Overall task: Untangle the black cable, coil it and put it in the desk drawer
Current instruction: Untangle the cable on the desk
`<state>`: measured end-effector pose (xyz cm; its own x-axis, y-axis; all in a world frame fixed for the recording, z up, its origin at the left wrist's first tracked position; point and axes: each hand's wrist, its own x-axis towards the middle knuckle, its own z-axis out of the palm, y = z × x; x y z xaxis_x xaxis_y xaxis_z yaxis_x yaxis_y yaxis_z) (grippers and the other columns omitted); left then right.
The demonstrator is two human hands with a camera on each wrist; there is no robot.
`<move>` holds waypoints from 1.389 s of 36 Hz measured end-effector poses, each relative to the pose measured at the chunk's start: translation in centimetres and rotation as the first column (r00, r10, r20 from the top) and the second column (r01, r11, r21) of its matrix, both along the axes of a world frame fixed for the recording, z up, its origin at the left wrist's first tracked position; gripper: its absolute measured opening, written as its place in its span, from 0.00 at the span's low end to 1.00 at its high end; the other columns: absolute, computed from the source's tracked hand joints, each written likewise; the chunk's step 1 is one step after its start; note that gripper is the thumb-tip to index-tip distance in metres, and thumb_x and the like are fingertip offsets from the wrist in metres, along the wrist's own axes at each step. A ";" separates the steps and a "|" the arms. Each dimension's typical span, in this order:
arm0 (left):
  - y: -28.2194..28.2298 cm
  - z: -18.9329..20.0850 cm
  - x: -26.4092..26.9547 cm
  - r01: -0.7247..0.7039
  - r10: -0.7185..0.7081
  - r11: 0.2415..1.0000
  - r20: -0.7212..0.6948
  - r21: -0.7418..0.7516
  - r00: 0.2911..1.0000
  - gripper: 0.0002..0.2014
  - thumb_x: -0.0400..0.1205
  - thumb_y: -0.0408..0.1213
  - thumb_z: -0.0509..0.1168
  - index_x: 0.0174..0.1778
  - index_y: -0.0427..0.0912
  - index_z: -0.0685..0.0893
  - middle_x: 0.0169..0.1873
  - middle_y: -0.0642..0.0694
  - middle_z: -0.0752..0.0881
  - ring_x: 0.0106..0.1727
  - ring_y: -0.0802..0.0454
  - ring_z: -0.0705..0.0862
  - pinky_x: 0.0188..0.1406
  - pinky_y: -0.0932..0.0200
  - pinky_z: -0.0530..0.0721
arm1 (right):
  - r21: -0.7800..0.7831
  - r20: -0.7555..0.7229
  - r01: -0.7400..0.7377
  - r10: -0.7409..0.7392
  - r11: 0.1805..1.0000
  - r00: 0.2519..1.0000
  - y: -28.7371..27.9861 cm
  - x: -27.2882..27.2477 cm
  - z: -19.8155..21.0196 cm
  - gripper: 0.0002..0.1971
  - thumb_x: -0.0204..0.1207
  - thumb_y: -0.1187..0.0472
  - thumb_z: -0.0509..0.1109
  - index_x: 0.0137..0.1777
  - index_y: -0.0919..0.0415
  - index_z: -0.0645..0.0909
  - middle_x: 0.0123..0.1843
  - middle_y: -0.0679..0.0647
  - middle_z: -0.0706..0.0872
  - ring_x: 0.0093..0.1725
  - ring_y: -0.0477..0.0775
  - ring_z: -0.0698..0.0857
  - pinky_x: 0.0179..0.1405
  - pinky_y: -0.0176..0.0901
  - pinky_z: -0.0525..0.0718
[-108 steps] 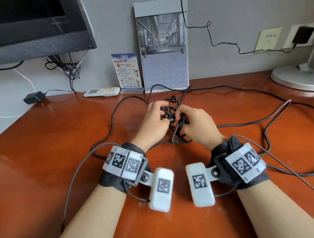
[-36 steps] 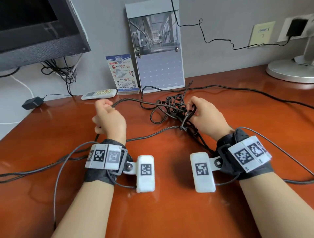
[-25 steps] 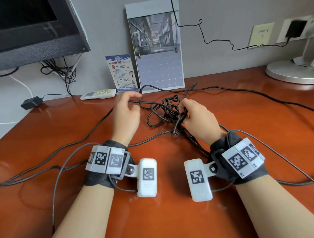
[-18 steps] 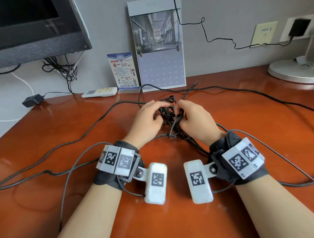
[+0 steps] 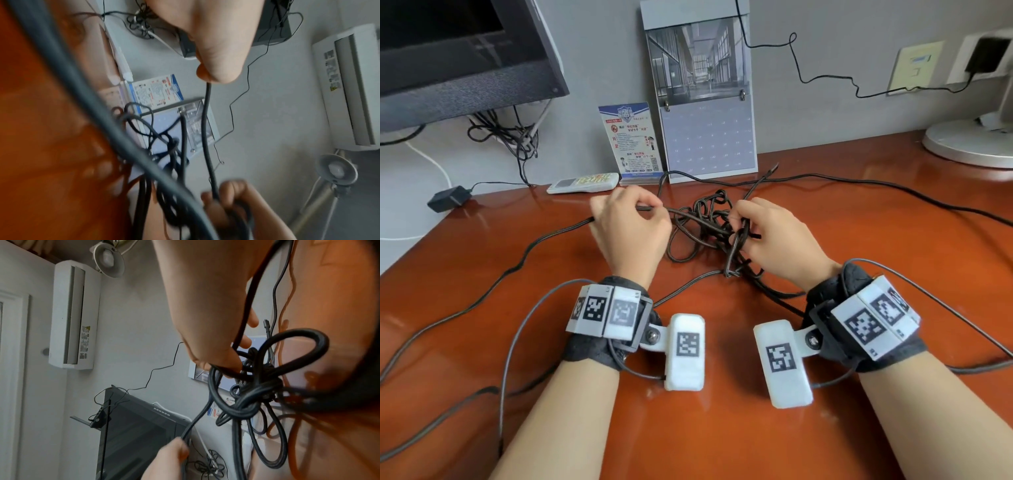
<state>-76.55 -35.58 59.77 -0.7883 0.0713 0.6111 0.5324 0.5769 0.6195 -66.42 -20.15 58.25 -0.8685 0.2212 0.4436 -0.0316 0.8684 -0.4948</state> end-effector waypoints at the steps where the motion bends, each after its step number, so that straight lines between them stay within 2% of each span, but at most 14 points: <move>1: -0.2 0.1 -0.2 -0.027 0.028 0.999 -0.010 0.041 1.000 0.08 0.73 0.33 0.63 0.34 0.52 0.80 0.42 0.57 0.83 0.56 0.52 0.69 0.49 0.59 0.65 | -0.005 -0.007 0.005 -0.005 1.000 1.000 0.2 0.1 0.0 0.12 0.73 0.66 0.67 0.40 0.48 0.70 0.46 0.45 0.77 0.44 0.49 0.74 0.36 0.43 0.72; 6: -2.2 0.3 -2.6 -0.159 0.149 0.965 0.063 0.211 0.987 0.08 0.75 0.32 0.61 0.39 0.52 0.80 0.47 0.50 0.85 0.61 0.45 0.71 0.47 0.61 0.68 | -0.036 0.025 0.052 -0.051 0.998 0.998 1.3 0.4 0.0 0.13 0.73 0.66 0.66 0.39 0.46 0.70 0.42 0.42 0.72 0.41 0.49 0.75 0.35 0.42 0.69; 10: -2.8 -0.2 -3.5 -0.197 0.170 0.969 0.177 0.148 0.970 0.09 0.77 0.32 0.60 0.41 0.52 0.80 0.50 0.49 0.83 0.64 0.45 0.70 0.48 0.59 0.69 | -0.104 0.034 0.050 -0.047 0.993 0.998 1.1 0.1 0.0 0.17 0.71 0.69 0.64 0.35 0.43 0.66 0.39 0.41 0.76 0.36 0.48 0.73 0.35 0.44 0.69; 13: -2.6 -0.2 -3.4 -0.174 0.164 0.985 0.249 0.016 0.954 0.10 0.78 0.32 0.60 0.41 0.53 0.82 0.58 0.47 0.79 0.68 0.43 0.66 0.62 0.53 0.68 | -0.187 0.040 0.061 -0.055 0.980 0.998 1.1 0.0 -0.1 0.19 0.67 0.73 0.61 0.34 0.45 0.66 0.30 0.36 0.77 0.28 0.43 0.71 0.31 0.44 0.70; 16: -2.1 -0.1 -2.7 -0.063 0.105 0.986 0.277 -0.155 0.955 0.09 0.78 0.35 0.62 0.43 0.55 0.84 0.64 0.53 0.74 0.74 0.45 0.60 0.77 0.37 0.51 | -0.199 0.024 0.050 -0.046 0.979 0.999 0.9 0.0 -0.2 0.17 0.67 0.73 0.60 0.34 0.46 0.66 0.29 0.34 0.79 0.28 0.45 0.71 0.32 0.47 0.72; 19: -0.9 0.5 -1.4 0.152 -0.091 0.950 0.223 -0.271 0.970 0.11 0.78 0.37 0.63 0.49 0.59 0.84 0.61 0.61 0.74 0.80 0.51 0.56 0.77 0.35 0.35 | -0.206 -0.007 0.017 -0.019 0.978 1.000 0.4 -0.3 -0.3 0.17 0.67 0.72 0.60 0.34 0.45 0.66 0.33 0.44 0.79 0.35 0.56 0.75 0.38 0.53 0.78; 23: 1.5 1.2 0.8 0.442 -0.361 0.828 0.275 -0.344 0.891 0.11 0.82 0.38 0.61 0.51 0.62 0.83 0.57 0.61 0.78 0.77 0.57 0.63 0.78 0.39 0.33 | -0.271 -0.079 -0.047 0.026 0.961 0.997 0.3 -0.7 -0.5 0.18 0.69 0.72 0.63 0.36 0.45 0.68 0.35 0.43 0.79 0.37 0.51 0.76 0.41 0.56 0.79; 27: 3.0 1.2 1.3 0.527 -0.409 0.732 0.339 -0.432 0.847 0.10 0.85 0.43 0.57 0.53 0.60 0.83 0.48 0.61 0.79 0.70 0.54 0.66 0.76 0.32 0.43 | -0.342 -0.117 -0.075 0.036 0.937 0.992 0.6 -0.7 -0.5 0.20 0.70 0.75 0.65 0.34 0.46 0.68 0.31 0.35 0.77 0.32 0.44 0.71 0.38 0.46 0.72; 31: 3.9 2.2 0.6 0.427 -0.347 0.755 0.248 -0.498 0.904 0.10 0.85 0.44 0.59 0.49 0.60 0.86 0.51 0.56 0.86 0.66 0.50 0.71 0.75 0.36 0.54 | -0.367 -0.152 -0.107 0.054 0.924 0.987 0.8 -0.6 -0.4 0.17 0.72 0.74 0.67 0.35 0.51 0.69 0.33 0.41 0.75 0.35 0.54 0.73 0.38 0.43 0.71; 35: 4.6 2.5 0.0 0.334 -0.287 0.811 0.170 -0.481 0.943 0.10 0.84 0.42 0.60 0.46 0.59 0.87 0.53 0.56 0.86 0.68 0.50 0.70 0.76 0.37 0.53 | -0.336 -0.153 -0.143 0.096 0.931 0.984 1.3 -0.7 -0.5 0.19 0.72 0.73 0.66 0.35 0.46 0.68 0.37 0.42 0.73 0.41 0.52 0.72 0.44 0.43 0.71; 38: 4.6 2.5 -0.6 0.271 -0.233 0.853 0.138 -0.446 0.963 0.11 0.84 0.41 0.60 0.46 0.59 0.88 0.52 0.53 0.86 0.66 0.49 0.71 0.74 0.37 0.58 | -0.350 -0.130 -0.156 0.117 0.924 0.985 1.7 -0.7 -0.6 0.20 0.70 0.75 0.64 0.36 0.46 0.68 0.39 0.45 0.74 0.44 0.53 0.72 0.46 0.45 0.72; 43: 3.7 2.7 -1.9 0.181 -0.155 0.924 0.103 -0.337 0.982 0.10 0.84 0.40 0.62 0.47 0.56 0.89 0.47 0.51 0.87 0.65 0.45 0.74 0.67 0.39 0.71 | -0.443 -0.046 -0.164 0.160 0.881 0.986 2.3 -0.7 -0.7 0.15 0.73 0.75 0.64 0.37 0.53 0.69 0.36 0.44 0.75 0.37 0.47 0.72 0.39 0.35 0.70; 47: 2.6 2.9 -3.0 0.072 -0.057 0.959 0.062 -0.273 0.996 0.12 0.85 0.37 0.60 0.47 0.54 0.89 0.49 0.46 0.87 0.64 0.42 0.73 0.53 0.49 0.73 | -0.491 -0.025 -0.190 0.204 0.851 0.979 2.3 -0.5 -0.3 0.14 0.72 0.76 0.66 0.38 0.56 0.71 0.38 0.48 0.76 0.29 0.36 0.74 0.34 0.25 0.70; 50: 1.5 3.1 -3.9 -0.027 0.038 0.969 0.042 -0.247 0.998 0.12 0.85 0.37 0.60 0.47 0.54 0.89 0.51 0.46 0.88 0.63 0.42 0.73 0.61 0.43 0.69 | -0.480 0.002 -0.184 0.210 0.858 0.978 2.4 -0.6 -0.3 0.15 0.71 0.75 0.68 0.36 0.54 0.71 0.38 0.50 0.79 0.28 0.37 0.73 0.36 0.31 0.71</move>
